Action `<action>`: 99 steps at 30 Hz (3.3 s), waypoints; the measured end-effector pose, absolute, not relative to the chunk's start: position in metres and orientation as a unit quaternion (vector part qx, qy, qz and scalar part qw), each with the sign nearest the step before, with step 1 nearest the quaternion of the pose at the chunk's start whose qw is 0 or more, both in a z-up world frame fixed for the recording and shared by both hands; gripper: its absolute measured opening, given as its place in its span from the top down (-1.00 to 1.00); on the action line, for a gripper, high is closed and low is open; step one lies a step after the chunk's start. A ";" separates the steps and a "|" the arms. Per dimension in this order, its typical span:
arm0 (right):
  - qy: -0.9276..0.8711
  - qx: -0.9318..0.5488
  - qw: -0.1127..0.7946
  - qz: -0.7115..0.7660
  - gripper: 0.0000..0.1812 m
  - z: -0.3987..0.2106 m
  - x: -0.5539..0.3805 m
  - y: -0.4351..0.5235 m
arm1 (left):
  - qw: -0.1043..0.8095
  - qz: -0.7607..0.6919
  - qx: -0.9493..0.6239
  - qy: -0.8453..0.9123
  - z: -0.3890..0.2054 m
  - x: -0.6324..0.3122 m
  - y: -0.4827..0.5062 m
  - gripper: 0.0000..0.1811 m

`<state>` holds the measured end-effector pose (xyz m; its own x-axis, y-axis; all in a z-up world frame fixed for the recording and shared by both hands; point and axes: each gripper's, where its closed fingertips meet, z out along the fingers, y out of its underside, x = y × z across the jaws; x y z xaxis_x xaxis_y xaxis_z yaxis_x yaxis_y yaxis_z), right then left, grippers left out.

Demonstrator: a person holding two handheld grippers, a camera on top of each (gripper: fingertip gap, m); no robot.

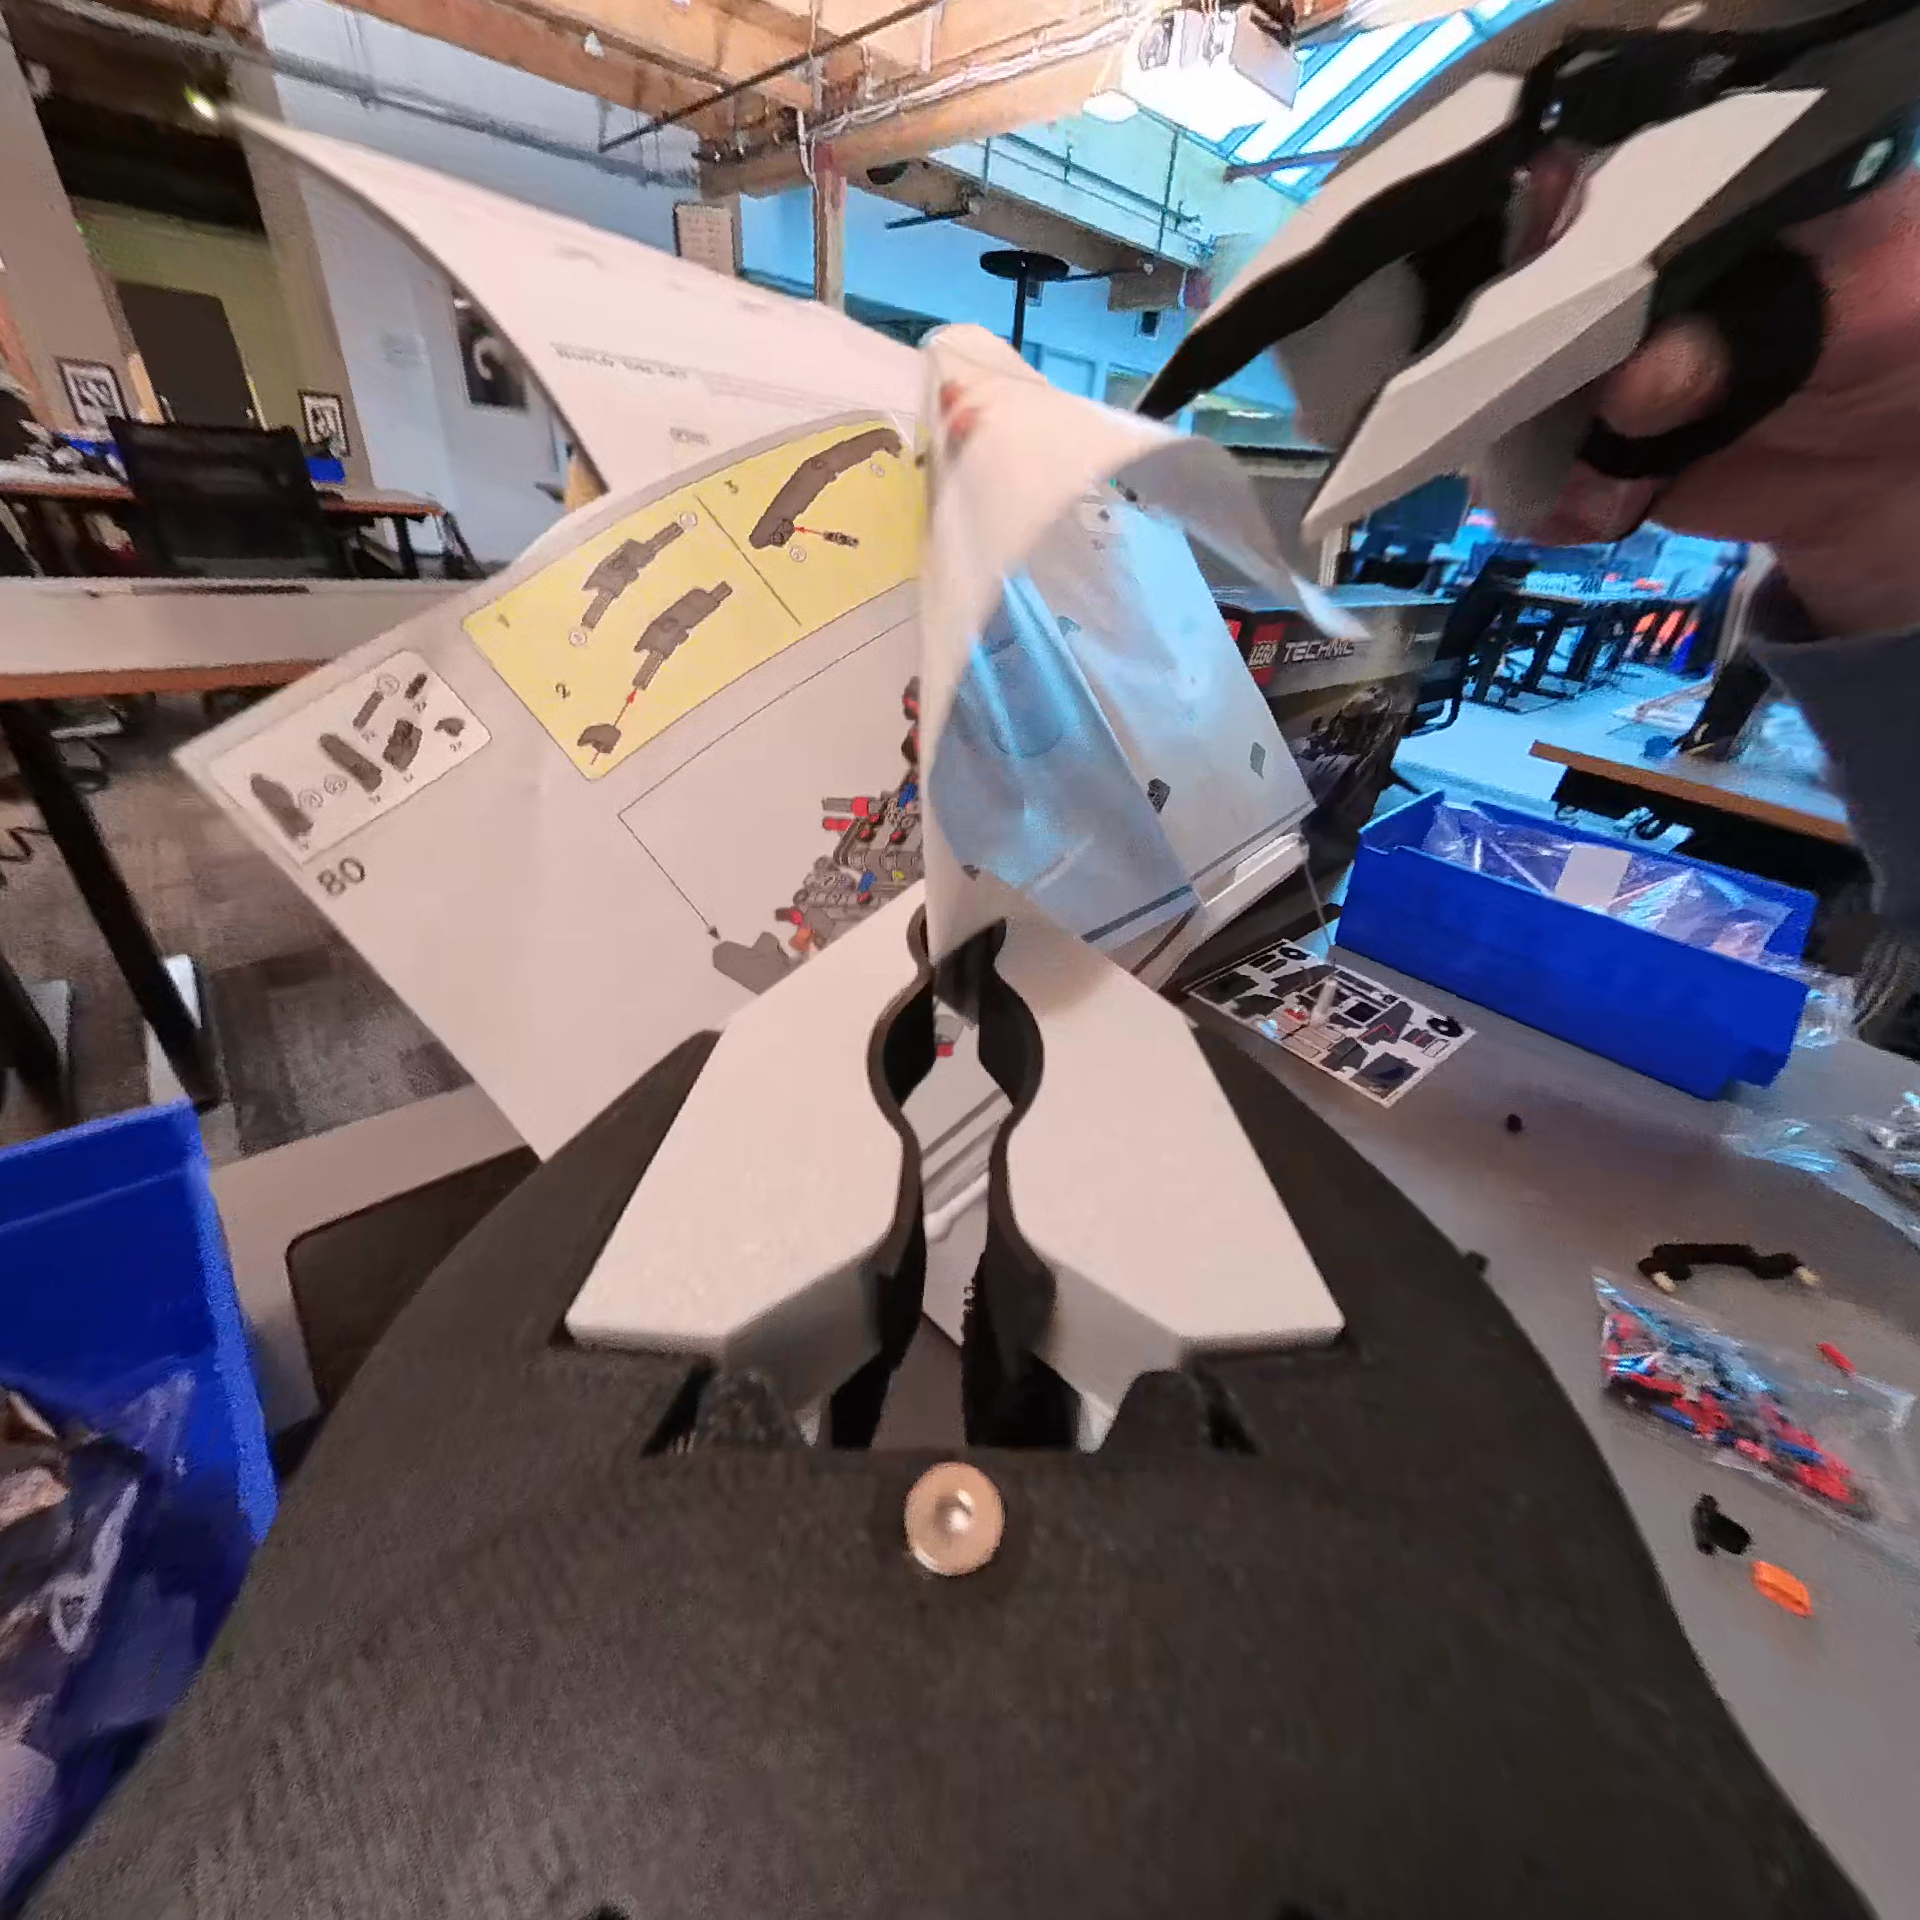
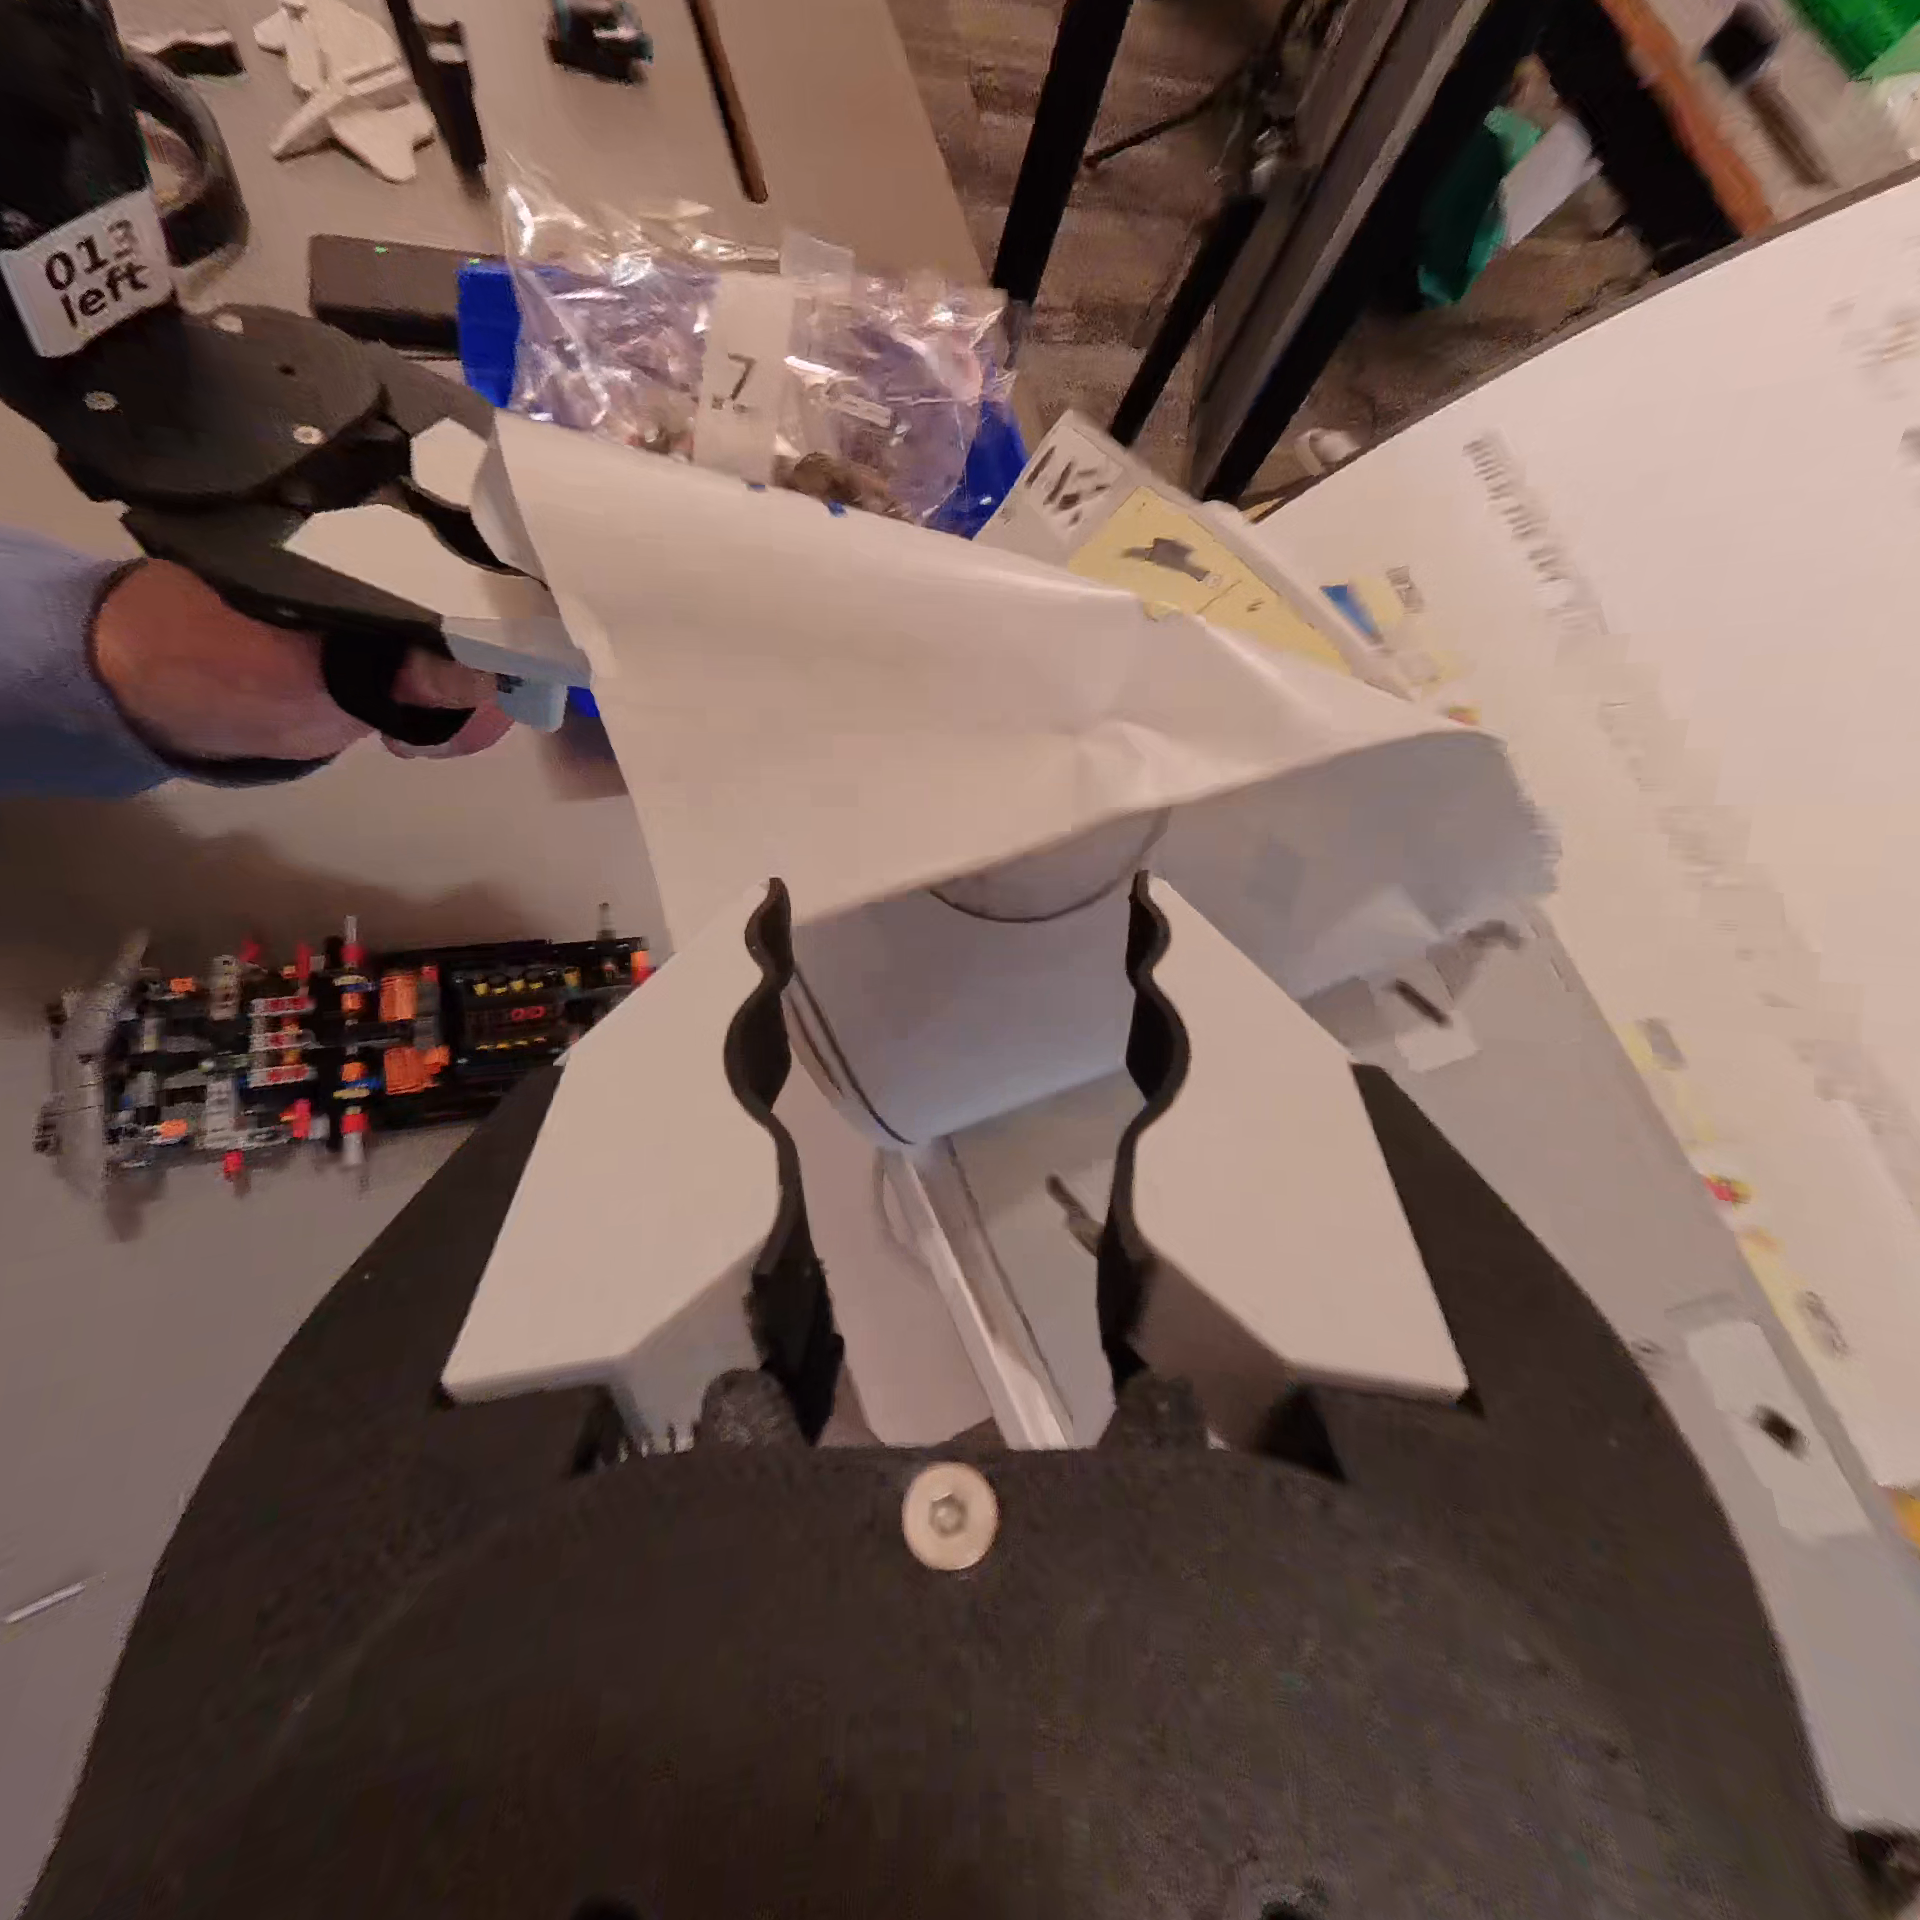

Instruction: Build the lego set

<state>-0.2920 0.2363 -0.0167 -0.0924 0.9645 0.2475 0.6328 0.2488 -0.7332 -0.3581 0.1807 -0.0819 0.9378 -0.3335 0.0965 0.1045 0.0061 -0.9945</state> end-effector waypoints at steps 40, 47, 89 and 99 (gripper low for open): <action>-0.727 -0.496 0.425 0.212 0.71 -0.040 -0.348 0.252 | 0.648 0.012 -0.753 0.112 -0.060 -0.447 0.229 1.00; -0.818 -0.431 0.314 0.215 0.70 -0.096 -0.292 0.171 | 0.638 0.110 -0.748 0.145 -0.042 -0.472 0.251 1.00; -0.736 -0.429 0.513 0.105 1.00 -0.133 -0.345 0.197 | 0.623 0.103 -0.759 0.158 -0.085 -0.488 0.303 1.00; -0.633 -0.570 0.508 0.125 0.40 -0.122 -0.356 0.220 | 0.602 0.078 -0.782 0.142 -0.098 -0.492 0.300 0.96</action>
